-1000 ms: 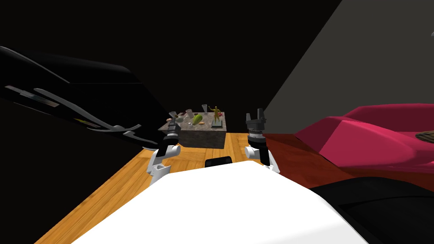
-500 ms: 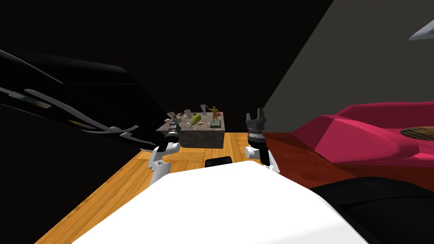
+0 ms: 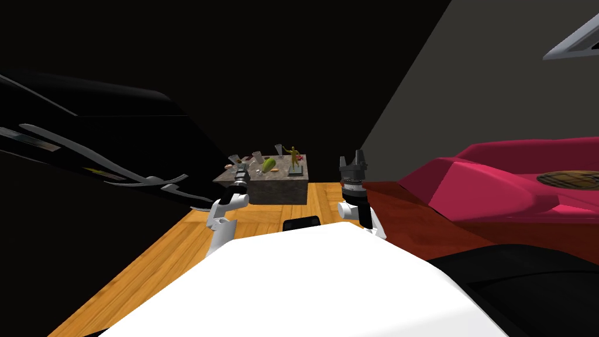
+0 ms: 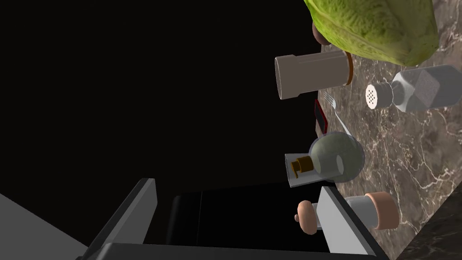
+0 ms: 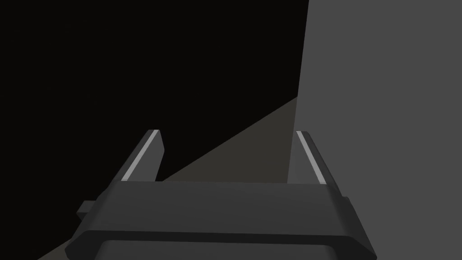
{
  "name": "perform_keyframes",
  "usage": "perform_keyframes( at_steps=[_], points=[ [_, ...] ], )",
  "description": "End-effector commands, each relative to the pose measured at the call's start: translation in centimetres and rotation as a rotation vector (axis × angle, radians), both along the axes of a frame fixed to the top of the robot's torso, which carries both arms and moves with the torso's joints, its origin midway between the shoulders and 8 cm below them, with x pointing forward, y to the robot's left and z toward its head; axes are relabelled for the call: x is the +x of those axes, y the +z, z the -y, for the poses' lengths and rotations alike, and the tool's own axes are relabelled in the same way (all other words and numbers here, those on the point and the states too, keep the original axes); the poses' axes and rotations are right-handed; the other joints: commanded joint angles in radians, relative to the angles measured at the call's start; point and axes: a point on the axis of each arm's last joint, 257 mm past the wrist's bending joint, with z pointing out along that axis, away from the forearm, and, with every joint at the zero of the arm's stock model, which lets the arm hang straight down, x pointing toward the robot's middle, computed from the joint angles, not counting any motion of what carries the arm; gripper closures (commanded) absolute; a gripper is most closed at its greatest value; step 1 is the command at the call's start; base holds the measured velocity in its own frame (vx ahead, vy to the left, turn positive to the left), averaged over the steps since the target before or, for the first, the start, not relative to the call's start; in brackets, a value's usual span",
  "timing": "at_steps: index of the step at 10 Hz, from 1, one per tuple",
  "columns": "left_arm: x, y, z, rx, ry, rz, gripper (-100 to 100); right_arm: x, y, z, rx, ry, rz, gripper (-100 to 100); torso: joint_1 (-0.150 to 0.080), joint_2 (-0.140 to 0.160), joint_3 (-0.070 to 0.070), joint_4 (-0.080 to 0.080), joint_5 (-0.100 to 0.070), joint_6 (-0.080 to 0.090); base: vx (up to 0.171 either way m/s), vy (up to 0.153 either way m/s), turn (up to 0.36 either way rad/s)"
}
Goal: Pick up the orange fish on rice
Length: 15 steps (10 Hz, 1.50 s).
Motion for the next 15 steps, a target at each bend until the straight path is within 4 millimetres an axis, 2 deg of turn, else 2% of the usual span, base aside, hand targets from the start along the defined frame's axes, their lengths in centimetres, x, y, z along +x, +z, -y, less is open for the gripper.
perform_keyframes(
  at_steps=[1,3,4,6,7,9,10,15],
  points=[
    [0.9,-0.9,-1.0,0.0,0.021,-0.046,-100,0.0,0.0,0.0,0.0,0.0,0.0,0,0.0,0.0,0.0,0.0,0.0,0.0,-0.019,-0.028,-0.105],
    [0.9,-1.8,-1.2,-0.008,0.029,-0.082,-100,0.0,0.0,0.0,0.0,0.0,0.0,0,-0.001,0.0,0.0,0.0,0.0,0.0,-0.01,-0.022,-0.015],
    [1.7,-2.3,-2.1,-0.006,0.046,-0.112,-100,0.0,0.0,0.0,0.0,0.0,0.0,0,0.0,0.0,0.0,0.0,0.0,0.0,-0.014,-0.025,-0.093],
    [1.6,-3.4,-2.3,-0.016,0.056,-0.155,-100,0.0,0.0,0.0,0.0,0.0,0.0,0,-0.001,0.0,0.0,0.0,0.0,0.0,-0.008,-0.021,-0.024],
    [2.4,-3.8,-3.1,-0.016,0.073,-0.186,-100,0.0,0.0,0.0,0.0,0.0,0.0,0,0.0,-0.001,0.0,0.0,0.0,0.0,-0.007,-0.024,-0.089],
    [2.1,-4.9,-3.3,-0.026,0.082,-0.229,-100,0.0,0.0,0.0,0.0,0.0,0.0,0,0.0,0.0,0.0,0.0,0.0,0.0,-0.008,-0.017,-0.024],
    [2.8,-5.3,-4.0,-0.028,0.099,-0.259,-100,0.0,0.0,0.0,0.0,0.0,0.0,0,0.0,0.0,0.0,0.0,0.0,0.0,-0.005,-0.027,-0.077],
    [2.7,-7.9,-5.1,-0.052,0.132,-0.376,-100,0.0,0.0,0.0,0.0,0.0,0.0,0,0.0,-0.001,-0.001,0.0,0.0,0.0,0.002,-0.017,-0.039]
  ],
)
